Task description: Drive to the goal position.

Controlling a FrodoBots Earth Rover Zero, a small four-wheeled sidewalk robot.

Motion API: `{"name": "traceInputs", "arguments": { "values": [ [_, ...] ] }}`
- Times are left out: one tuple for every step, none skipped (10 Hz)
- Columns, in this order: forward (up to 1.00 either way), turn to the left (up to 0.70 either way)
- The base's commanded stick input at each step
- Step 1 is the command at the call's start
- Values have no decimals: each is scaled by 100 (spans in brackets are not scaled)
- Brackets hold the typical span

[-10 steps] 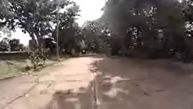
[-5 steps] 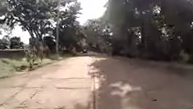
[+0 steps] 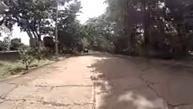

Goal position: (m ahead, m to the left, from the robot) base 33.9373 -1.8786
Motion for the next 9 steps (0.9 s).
{"name": "traceInputs", "arguments": {
  "values": [
    [100, 0],
    [100, 6],
    [100, 19],
    [100, 14],
    [100, 0],
    [100, 0],
    [100, 0],
    [100, 0],
    [100, 0]
  ]
}}
